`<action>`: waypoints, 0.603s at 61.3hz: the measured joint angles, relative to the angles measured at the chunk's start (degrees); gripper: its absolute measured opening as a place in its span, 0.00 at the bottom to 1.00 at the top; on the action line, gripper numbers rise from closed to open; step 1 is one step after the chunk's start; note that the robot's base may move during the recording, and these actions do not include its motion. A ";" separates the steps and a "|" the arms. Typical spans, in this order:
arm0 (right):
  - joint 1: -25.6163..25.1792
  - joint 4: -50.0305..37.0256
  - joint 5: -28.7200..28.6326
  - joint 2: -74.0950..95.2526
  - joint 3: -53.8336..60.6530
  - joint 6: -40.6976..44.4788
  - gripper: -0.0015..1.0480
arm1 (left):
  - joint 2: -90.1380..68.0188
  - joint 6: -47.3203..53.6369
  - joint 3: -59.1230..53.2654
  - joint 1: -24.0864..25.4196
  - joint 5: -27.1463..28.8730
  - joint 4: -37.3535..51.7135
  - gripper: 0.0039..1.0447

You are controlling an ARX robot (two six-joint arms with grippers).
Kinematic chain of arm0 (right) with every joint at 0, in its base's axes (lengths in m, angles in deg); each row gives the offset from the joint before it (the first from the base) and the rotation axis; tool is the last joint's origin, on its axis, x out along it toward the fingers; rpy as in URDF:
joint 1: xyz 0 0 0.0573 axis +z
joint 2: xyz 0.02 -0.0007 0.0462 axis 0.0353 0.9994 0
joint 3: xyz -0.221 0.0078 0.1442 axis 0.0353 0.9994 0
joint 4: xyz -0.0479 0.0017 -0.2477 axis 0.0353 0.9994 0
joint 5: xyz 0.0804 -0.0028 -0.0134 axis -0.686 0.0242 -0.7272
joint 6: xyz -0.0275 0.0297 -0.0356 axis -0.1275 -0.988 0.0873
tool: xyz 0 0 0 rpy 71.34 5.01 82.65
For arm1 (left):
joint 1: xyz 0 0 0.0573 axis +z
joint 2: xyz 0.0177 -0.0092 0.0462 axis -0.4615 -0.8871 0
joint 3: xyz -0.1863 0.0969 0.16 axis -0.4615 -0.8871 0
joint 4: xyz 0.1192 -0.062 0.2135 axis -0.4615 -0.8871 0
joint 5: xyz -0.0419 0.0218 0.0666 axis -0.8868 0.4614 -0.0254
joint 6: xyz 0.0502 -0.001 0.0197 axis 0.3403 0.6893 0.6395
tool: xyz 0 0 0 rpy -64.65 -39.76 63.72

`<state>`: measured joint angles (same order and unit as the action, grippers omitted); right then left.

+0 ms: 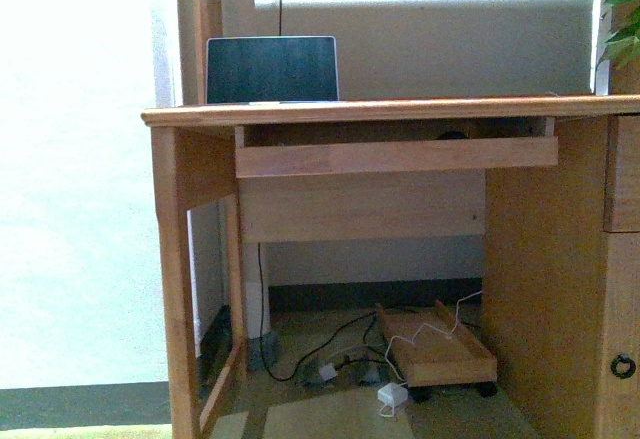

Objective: Place mouse

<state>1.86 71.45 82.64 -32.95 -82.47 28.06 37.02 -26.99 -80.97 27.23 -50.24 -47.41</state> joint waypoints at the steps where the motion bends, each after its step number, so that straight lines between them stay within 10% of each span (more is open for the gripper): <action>1: 0.00 0.00 0.00 0.00 0.00 0.00 0.93 | 0.00 -0.02 0.00 0.00 0.00 0.00 0.93; 37: 0.00 0.00 0.00 0.00 0.00 0.00 0.93 | 0.00 0.00 0.00 0.00 0.02 0.00 0.93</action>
<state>1.86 71.45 82.64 -32.95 -82.47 28.06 37.02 -26.99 -80.97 27.23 -50.22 -47.41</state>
